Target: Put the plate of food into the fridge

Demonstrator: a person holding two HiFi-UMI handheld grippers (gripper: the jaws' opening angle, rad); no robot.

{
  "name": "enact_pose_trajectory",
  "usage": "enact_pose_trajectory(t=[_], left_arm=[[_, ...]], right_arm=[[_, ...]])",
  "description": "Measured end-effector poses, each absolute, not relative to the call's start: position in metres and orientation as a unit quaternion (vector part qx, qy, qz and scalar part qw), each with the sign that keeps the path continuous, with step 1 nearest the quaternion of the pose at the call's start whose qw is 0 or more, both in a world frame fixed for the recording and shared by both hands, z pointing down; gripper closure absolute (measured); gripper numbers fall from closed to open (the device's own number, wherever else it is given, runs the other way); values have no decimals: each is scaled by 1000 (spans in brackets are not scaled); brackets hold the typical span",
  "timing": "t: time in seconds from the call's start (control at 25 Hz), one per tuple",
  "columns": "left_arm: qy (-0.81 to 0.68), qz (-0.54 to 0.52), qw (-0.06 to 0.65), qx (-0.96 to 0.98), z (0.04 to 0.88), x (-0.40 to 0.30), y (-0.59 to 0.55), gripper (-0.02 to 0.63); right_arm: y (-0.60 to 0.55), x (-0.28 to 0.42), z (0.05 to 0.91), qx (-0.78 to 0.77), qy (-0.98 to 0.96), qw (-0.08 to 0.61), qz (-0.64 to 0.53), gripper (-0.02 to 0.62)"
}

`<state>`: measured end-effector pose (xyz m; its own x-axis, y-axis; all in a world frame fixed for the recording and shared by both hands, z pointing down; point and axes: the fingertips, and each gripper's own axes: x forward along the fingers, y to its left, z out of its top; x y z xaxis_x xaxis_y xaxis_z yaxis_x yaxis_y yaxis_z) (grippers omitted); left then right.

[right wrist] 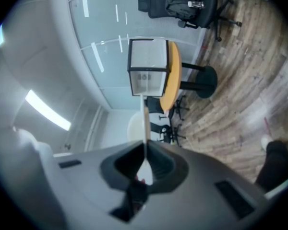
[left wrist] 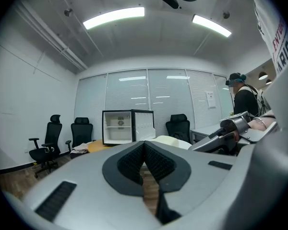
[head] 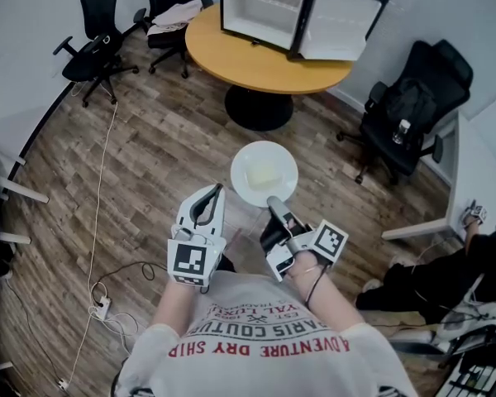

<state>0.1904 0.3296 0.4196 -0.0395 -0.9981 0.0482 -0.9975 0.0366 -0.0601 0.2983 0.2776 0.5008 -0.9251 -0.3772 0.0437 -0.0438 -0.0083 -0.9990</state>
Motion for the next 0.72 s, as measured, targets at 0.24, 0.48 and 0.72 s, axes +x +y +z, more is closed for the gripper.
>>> enact_pose_trajectory(t=[0.24, 0.48, 0.72], left_arm=[[709, -36, 0, -705, 419, 145, 306, 572], [700, -42, 9, -713, 414, 83, 281, 572], [691, -47, 9, -722, 412, 30, 262, 572]], right_arm=[[258, 254, 503, -171, 692, 118, -692, 557], [235, 198, 497, -176, 693, 133, -686, 557], [209, 149, 498, -187, 690, 143, -684, 557]])
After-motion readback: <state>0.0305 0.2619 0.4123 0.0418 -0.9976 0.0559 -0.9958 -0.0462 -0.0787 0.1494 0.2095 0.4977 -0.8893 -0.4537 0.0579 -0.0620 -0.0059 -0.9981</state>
